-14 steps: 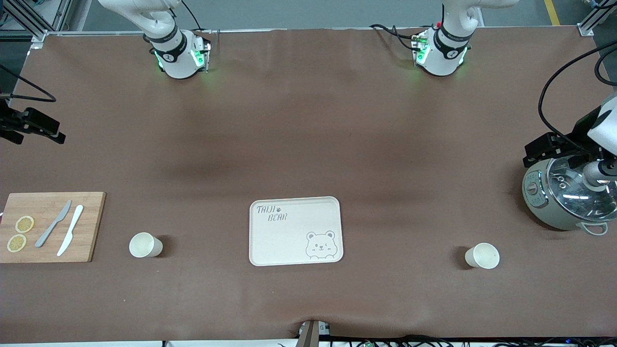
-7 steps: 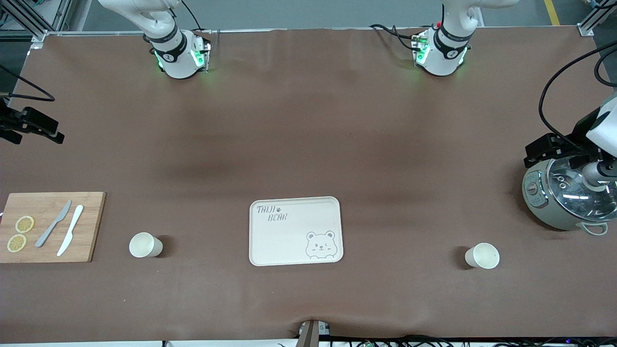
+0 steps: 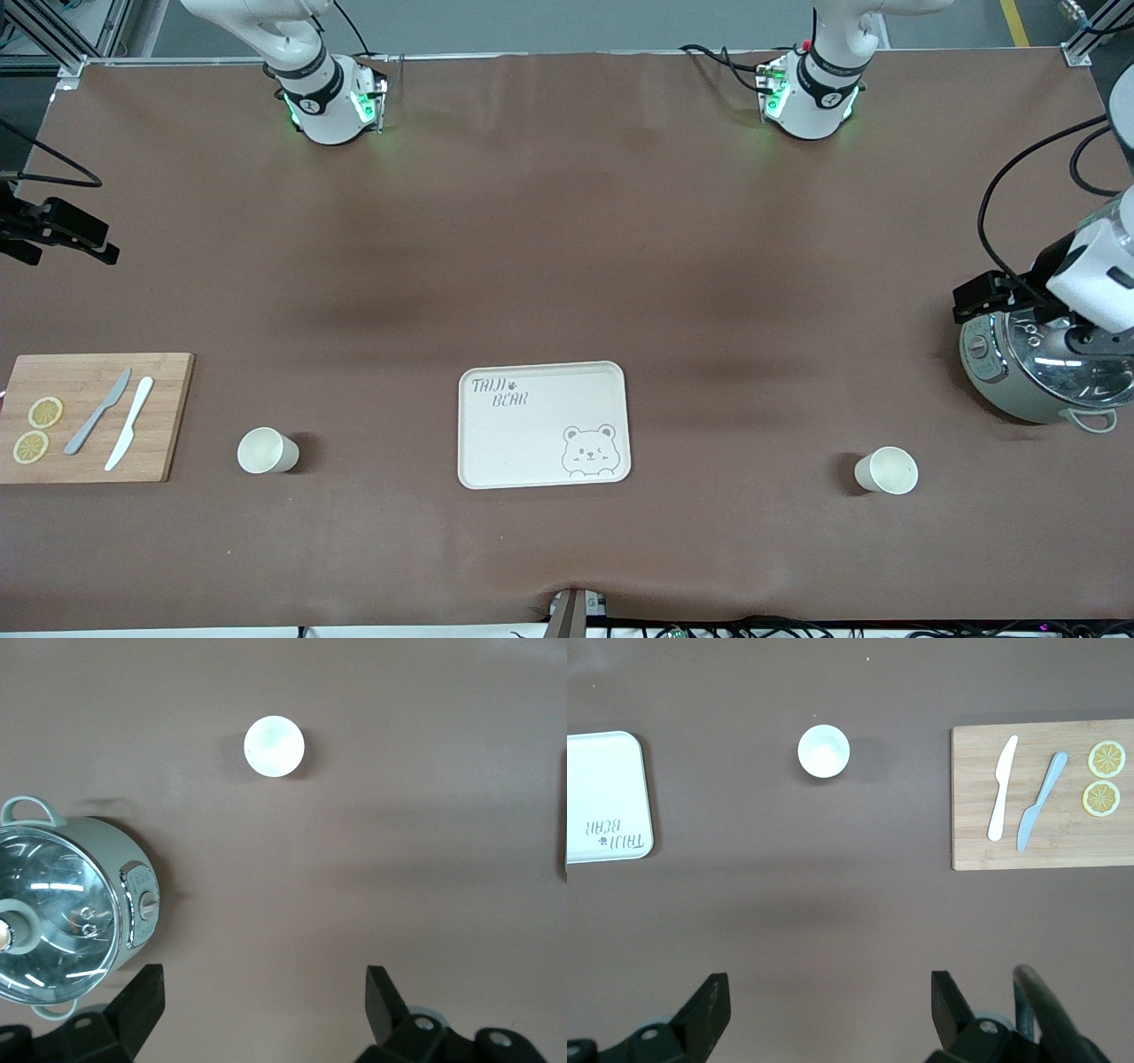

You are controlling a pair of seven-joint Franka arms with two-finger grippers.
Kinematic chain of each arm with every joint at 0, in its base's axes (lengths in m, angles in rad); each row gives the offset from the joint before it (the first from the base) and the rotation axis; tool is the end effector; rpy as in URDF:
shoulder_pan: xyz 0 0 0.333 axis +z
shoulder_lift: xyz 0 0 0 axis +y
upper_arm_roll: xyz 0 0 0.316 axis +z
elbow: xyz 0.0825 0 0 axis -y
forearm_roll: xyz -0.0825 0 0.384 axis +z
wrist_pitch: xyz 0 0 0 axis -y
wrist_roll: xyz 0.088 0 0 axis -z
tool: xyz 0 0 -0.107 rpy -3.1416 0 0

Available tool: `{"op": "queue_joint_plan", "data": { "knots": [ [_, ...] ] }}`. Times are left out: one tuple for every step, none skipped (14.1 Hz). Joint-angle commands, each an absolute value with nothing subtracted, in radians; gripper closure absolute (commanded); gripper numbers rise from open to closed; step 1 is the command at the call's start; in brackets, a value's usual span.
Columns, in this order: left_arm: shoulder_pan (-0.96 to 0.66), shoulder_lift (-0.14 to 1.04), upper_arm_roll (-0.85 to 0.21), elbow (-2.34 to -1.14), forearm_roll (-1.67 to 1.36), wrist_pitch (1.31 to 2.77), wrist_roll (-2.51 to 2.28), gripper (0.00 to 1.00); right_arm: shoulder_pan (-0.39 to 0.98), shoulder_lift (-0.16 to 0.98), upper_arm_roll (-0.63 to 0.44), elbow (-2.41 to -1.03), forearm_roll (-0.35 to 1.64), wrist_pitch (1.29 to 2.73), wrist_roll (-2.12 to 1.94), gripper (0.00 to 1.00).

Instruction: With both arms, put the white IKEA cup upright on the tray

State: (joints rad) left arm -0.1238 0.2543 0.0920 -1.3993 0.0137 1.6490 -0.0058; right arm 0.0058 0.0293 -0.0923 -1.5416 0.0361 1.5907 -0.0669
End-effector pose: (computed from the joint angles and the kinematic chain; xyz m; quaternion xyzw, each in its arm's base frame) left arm 0.6356 -0.0260 0.5618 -0.9997 0.0150 0.0014 0.0184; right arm 0.5641 -0.0443 0.6238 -0.9998 0.0099 -0.0112 0.0159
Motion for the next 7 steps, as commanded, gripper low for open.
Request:
{"op": "queue_joint_plan", "data": {
  "knots": [
    [-0.115,0.3,0.084,-1.397,0.037,1.701,0.012,0.0,0.0,0.035,-0.087,-1.532,0.018,1.58,-0.055,0.0],
    [-0.115,0.322,0.086,-1.397,0.037,1.725,0.011,0.0,0.0,0.038,-0.087,-1.532,0.018,1.582,-0.055,0.0],
    [-0.112,0.349,0.089,-1.397,0.038,1.759,0.009,0.0,-0.005,0.04,-0.087,-1.532,0.018,1.582,-0.055,0.0],
    [-0.106,0.371,0.089,-1.399,0.038,1.793,0.008,0.0,-0.006,0.044,-0.087,-1.529,0.02,1.585,-0.057,0.0],
    [-0.104,0.394,0.089,-1.397,0.038,1.818,0.005,0.0,-0.006,0.061,-0.087,-1.526,0.018,1.594,-0.058,0.0],
    [-0.103,0.412,0.09,-1.399,0.038,1.842,0.005,0.0,-0.006,0.087,-0.089,-1.526,0.023,1.597,-0.058,0.0],
    [-0.091,0.431,0.091,-1.399,0.038,1.867,0.005,0.0,-0.006,0.121,-0.087,-1.516,0.028,1.609,-0.06,0.0]
  ]
}}
